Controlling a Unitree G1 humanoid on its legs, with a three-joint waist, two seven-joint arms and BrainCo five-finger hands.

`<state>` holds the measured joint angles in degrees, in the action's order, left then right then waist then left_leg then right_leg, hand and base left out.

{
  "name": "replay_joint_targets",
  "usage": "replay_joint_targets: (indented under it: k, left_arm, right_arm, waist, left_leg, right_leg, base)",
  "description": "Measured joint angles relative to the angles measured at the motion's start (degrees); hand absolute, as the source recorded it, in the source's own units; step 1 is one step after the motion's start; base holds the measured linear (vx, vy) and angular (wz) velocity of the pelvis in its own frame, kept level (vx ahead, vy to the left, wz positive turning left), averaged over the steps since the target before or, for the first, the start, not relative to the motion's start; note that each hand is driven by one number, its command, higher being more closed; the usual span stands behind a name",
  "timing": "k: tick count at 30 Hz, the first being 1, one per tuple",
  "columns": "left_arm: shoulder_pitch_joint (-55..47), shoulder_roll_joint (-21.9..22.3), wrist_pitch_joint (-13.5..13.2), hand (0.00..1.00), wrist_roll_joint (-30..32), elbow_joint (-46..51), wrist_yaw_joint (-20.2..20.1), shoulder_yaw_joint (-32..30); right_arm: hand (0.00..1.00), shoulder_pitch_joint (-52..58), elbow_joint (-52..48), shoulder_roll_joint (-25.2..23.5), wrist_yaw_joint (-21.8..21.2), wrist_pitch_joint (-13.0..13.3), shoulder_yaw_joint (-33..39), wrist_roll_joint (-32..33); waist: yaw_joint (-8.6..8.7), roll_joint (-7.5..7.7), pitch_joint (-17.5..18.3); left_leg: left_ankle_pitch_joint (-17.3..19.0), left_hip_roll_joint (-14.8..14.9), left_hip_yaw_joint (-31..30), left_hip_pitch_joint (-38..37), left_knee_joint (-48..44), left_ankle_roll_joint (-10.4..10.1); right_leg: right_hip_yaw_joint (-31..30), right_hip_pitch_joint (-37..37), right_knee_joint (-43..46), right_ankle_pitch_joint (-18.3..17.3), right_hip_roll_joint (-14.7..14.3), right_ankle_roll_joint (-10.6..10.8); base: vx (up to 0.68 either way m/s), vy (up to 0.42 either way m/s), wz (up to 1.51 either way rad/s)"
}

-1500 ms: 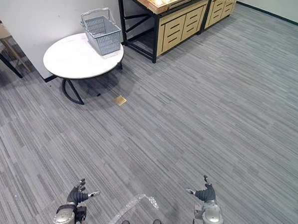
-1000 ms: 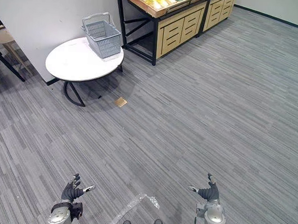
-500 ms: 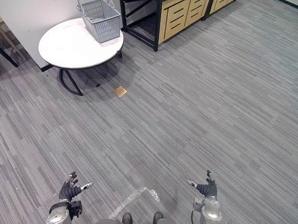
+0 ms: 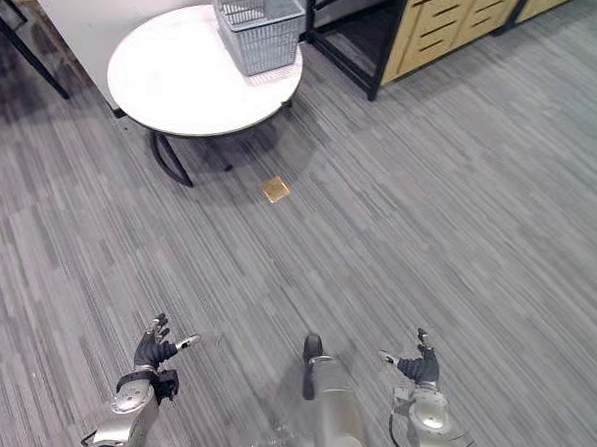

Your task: Pick vegetable in the basket

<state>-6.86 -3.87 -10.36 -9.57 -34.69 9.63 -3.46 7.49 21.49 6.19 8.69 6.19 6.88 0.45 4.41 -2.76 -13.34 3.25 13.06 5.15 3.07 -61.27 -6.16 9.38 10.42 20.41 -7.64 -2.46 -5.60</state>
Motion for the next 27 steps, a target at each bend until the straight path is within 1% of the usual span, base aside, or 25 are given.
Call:
replay_joint_targets:
  k: [1, 2, 3, 4, 5, 6, 7, 8, 9, 10, 11, 12, 13, 14, 15, 16, 17, 18, 19, 20, 21, 23, 24, 26, 27]
  left_arm:
    - [-0.82, 0.68, 0.04, 0.00, 0.00, 1.13, -0.63, -0.02]
    - [-1.20, 1.23, 0.03, 0.00, 0.01, 1.72, -0.83, -0.02]
    - [-1.30, 1.79, 0.05, 0.00, 0.01, 1.75, -0.85, 0.02]
    - [-1.77, 1.78, 0.05, 0.00, 0.02, 1.75, -0.85, 0.07]
    - [-1.98, 1.62, 0.05, 0.00, 0.02, 1.74, -0.84, 0.07]
    - [-3.23, 1.14, 0.08, 0.00, 0.02, 1.73, -0.78, 0.05]
    - [-3.90, 1.08, 0.10, 0.00, 0.02, 1.66, -0.77, 0.10]
    - [-4.61, 1.18, 0.09, 0.00, 0.02, 1.67, -0.73, 0.17]
    - [-4.86, 1.19, 0.09, 0.00, 0.03, 1.66, -0.72, 0.17]
    - [-4.99, 0.99, 0.11, 0.00, 0.04, 1.56, -0.59, 0.07]
    - [-5.30, 0.57, 0.12, 0.00, 0.12, 1.40, -0.58, -0.03]
    - [-5.19, 0.25, 0.04, 0.00, 0.17, 1.42, -0.58, 0.00]
    - [-3.74, 0.26, 0.05, 0.00, 0.29, 1.35, -0.70, 0.79]
    - [-3.22, 0.34, 0.06, 0.00, 0.56, 1.28, -0.76, 1.27]
    - [-3.03, 0.06, 0.06, 0.00, 1.14, 1.01, -0.79, 1.65]
    - [-3.09, -0.26, 0.09, 0.00, 1.36, 0.66, -0.77, 1.71]
    - [-2.87, -1.22, 0.25, 0.00, 1.37, -0.53, -0.75, 2.11]
    - [-2.30, -1.94, 0.60, 0.00, 1.42, -1.62, -0.72, 3.16]
    - [-1.94, -2.07, 0.76, 0.00, 1.46, -2.01, -0.68, 3.79]
    - [-1.61, -2.57, 0.89, 0.00, 1.88, -2.03, -0.71, 4.47]
    - [-1.26, -2.74, 0.90, 0.00, 1.97, -2.09, -0.75, 4.92]
    - [0.74, -3.17, 0.89, 0.00, 2.57, -2.84, -0.79, 6.33]
    - [1.34, -3.17, 0.92, 0.00, 2.73, -3.57, -0.84, 6.30]
    - [1.35, -3.37, 0.90, 0.00, 3.11, -4.19, -0.85, 6.32]
    - [0.79, -4.32, 0.91, 0.00, 3.42, -4.23, -0.92, 6.41]
  right_arm:
    - [0.00, 0.39, -2.33, -0.61, 0.07, 0.26, -0.22, 0.58]
    - [0.00, 0.69, -3.51, -0.84, 0.10, 0.38, -0.06, 0.83]
    - [0.00, 0.43, -3.75, -0.81, 0.12, 0.39, -0.01, 1.10]
    - [0.00, 0.14, -3.53, -0.70, 0.12, 0.34, -0.05, 1.11]
    - [0.00, -0.71, -2.74, -0.58, 0.11, 0.32, -0.11, 1.10]
    - [0.00, -2.10, -0.45, -0.56, 0.11, 0.12, -0.23, 1.09]
    - [0.00, -2.46, 0.61, -0.36, 0.12, -0.03, -0.29, 1.07]
    - [0.00, -2.67, 1.72, 0.27, 0.13, -0.08, -0.32, 1.02]
    - [0.00, -2.88, 2.08, 0.64, 0.12, -0.12, -0.44, 0.95]
    - [0.00, -3.33, 2.56, 1.10, 0.22, -0.14, -0.58, 0.58]
    - [0.00, -3.09, 2.63, 0.94, 0.26, -0.15, -1.00, 0.00]
    - [0.00, -2.85, 2.60, 0.68, 0.22, -0.12, -1.13, -0.17]
    - [0.00, -1.58, 2.34, 0.25, 0.23, 0.03, -0.60, -0.78]
    - [0.00, -1.09, 2.44, 0.14, 0.24, -0.01, -0.04, -1.13]
    - [0.00, -0.38, 2.54, -0.44, 0.24, -0.17, 0.36, -1.53]
    - [0.00, -0.21, 2.56, -0.71, 0.21, -0.19, 0.33, -1.92]
    - [0.00, -0.50, 2.57, -0.92, 0.15, -0.12, -0.26, -2.46]
    - [0.00, -0.75, 2.82, -0.96, 0.08, -0.11, -1.32, -3.37]
    - [0.00, -1.08, 2.82, -1.10, 0.05, -0.06, -2.31, -3.46]
    - [0.00, -1.06, 2.70, -1.31, 0.01, 0.09, -3.31, -3.64]
    - [0.00, -0.89, 2.53, -1.33, -0.05, 0.14, -3.50, -3.88]
    - [0.00, -1.03, 2.38, -1.29, -0.06, 0.17, -3.45, -4.00]
    - [0.00, -1.05, 2.62, -1.06, -0.08, 0.13, -3.45, -3.99]
    - [0.00, -0.59, 2.57, -1.11, -0.05, 0.11, -3.45, -3.98]
    - [0.00, -0.12, 2.43, -1.27, -0.05, 0.09, -3.69, -3.98]
  waist:
    - [-1.73, 0.59, -0.21]
    - [-2.21, 0.94, -0.27]
    - [-3.04, 1.10, -0.22]
    - [-3.60, 1.18, -0.26]
    - [-3.91, 1.42, -0.39]
    - [-4.36, 1.92, -0.64]
    - [-5.02, 2.13, -0.77]
    - [-5.43, 1.64, -0.56]
    - [-5.57, 1.10, -0.40]
    - [-5.47, 0.39, -0.15]
    - [-5.62, 0.96, 0.58]
    - [-5.32, 1.99, 1.10]
    - [-4.91, 4.09, 2.00]
    - [-5.00, 4.48, 2.03]
    - [-4.73, 5.74, 2.03]
    - [-4.25, 6.27, 2.00]
    - [-3.31, 6.58, 2.06]
    - [-2.77, 6.15, 1.94]
    - [-2.66, 5.77, 1.82]
    - [-1.96, 5.11, 1.74]
    - [-1.78, 4.69, 1.61]
    - [-1.08, 3.96, 1.08]
    - [-0.34, 3.40, 0.76]
    - [0.25, 3.55, 0.75]
    - [0.61, 5.66, 1.40]
  left_leg:
    - [2.23, 2.78, 4.16, 4.91, -4.80, 2.95]
    - [3.62, 4.33, 6.93, 8.46, -5.58, 3.59]
    - [6.20, 4.89, 10.54, 13.86, -2.00, 3.46]
    - [6.50, 4.59, 12.11, 15.72, 1.35, 3.85]
    - [6.54, 3.66, 13.10, 16.91, 5.83, 3.93]
    - [6.30, 0.64, 13.67, 18.12, 17.85, 3.56]
    - [5.46, -1.55, 13.49, 18.46, 27.66, 2.51]
    - [2.44, -4.02, 12.04, 18.49, 40.75, 0.14]
    - [0.73, -4.72, 11.30, 18.37, 46.07, -0.69]
    - [-3.06, -5.59, 9.97, 18.84, 50.43, 1.08]
    - [-8.72, -7.38, 9.20, 17.97, 49.35, 6.44]
    - [-8.96, -8.53, 9.25, 17.94, 48.90, 7.83]
    - [-5.32, -11.27, 9.34, 17.76, 46.70, 9.73]
    - [-3.86, -12.05, 9.31, 17.20, 45.54, 9.91]
    - [-0.65, -14.07, 9.06, 14.50, 44.36, 10.47]
    - [0.92, -15.14, 8.42, 12.48, 44.27, 10.84]
    - [3.60, -16.34, 6.84, 8.72, 44.28, 11.38]
    - [5.25, -16.56, 5.66, 4.82, 44.58, 11.71]
    - [5.74, -16.59, 4.66, 1.53, 45.81, 12.05]
    - [5.82, -16.35, 2.63, -2.98, 48.46, 12.07]
    - [5.83, -16.02, 2.00, -4.81, 49.54, 12.06]
    - [5.92, -14.51, -0.34, -9.86, 51.59, 12.02]
    - [6.34, -13.30, -0.52, -11.14, 51.57, 11.35]
    - [8.11, -12.09, -0.51, -13.57, 51.62, 8.39]
    - [11.12, -12.58, -0.43, -15.76, 51.69, 4.24]
  right_leg:
    - [-0.26, -5.74, -4.02, -0.78, -0.54, -0.66]
    - [-0.36, -9.26, -7.32, -1.17, -0.76, -0.53]
    - [-0.85, -13.17, -11.23, -1.47, -0.75, -0.49]
    - [-1.51, -14.46, -12.40, -1.72, -0.58, -0.49]
    - [-2.15, -15.55, -13.14, -2.03, -0.24, -0.47]
    - [-3.54, -17.41, -14.45, -2.76, 0.62, 0.11]
    - [-4.67, -18.77, -15.33, -3.41, 1.20, 0.71]
    - [-6.11, -20.72, -16.87, -4.27, 1.63, 1.79]
    - [-6.75, -21.58, -17.47, -4.78, 1.57, 2.57]
    - [-8.11, -23.49, -18.21, -6.20, 1.60, 4.52]
    - [-8.86, -24.80, -17.38, -7.53, 3.37, 6.72]
    - [-8.96, -24.45, -15.78, -8.40, 4.80, 8.07]
    - [-9.28, -21.23, -7.27, -9.36, 7.87, 9.69]
    - [-9.38, -19.84, -2.27, -9.14, 8.62, 10.08]
    - [-9.54, -16.30, 10.56, -6.82, 9.86, 13.86]
    - [-9.73, -14.04, 17.61, -3.43, 10.73, 16.96]
    - [-10.08, -9.67, 31.06, 2.10, 11.42, 18.64]
    - [-9.72, -5.25, 40.46, -0.27, 11.65, 14.62]
    - [-8.27, -2.14, 44.00, -2.45, 11.54, 11.10]
    - [-5.64, 1.09, 43.76, -5.00, 11.57, 8.94]
    - [-4.52, 2.55, 42.23, -6.01, 11.49, 8.39]
    - [-0.66, 9.14, 29.12, -8.19, 11.21, 8.17]
    - [0.11, 9.89, 19.71, -7.40, 10.30, 8.60]
    - [-0.47, 9.72, 2.33, -0.97, 8.73, 9.07]
    - [-2.80, 9.89, -7.60, 9.23, 8.81, 9.33]
  base:
    - [0.65, -0.208, 0.08]
    - [0.65, -0.179, 0.06]
    - [0.55, -0.112, -0.01]
    - [0.45, -0.047, -0.15]
    - [0.39, 0.010, -0.43]
    - [0.39, 0.023, -0.53]
    - [0.62, 0.084, -0.67]
    - [0.54, 0.109, -0.56]
    - [0.68, 0.193, -0.68]
    - [0.48, 0.180, -0.67]
    - [0.62, 0.255, -0.55]
    - [0.64, 0.245, -0.11]
    - [0.64, 0.238, 0.20]
    - [0.79, 0.280, 0.40]
    - [0.53, 0.197, 0.40]
    - [0.80, 0.252, 0.64]
    - [0.65, 0.135, 0.65]
    - [0.77, 0.145, 0.62]
    - [0.62, 0.049, 0.61]
    - [0.47, 0.009, 0.56]
    - [0.57, -0.027, 0.74]
    - [0.60, -0.121, 0.80]
    - [0.55, -0.174, 0.84]
    - [0.55, -0.225, 0.67]
    - [0.68, -0.316, 0.55]
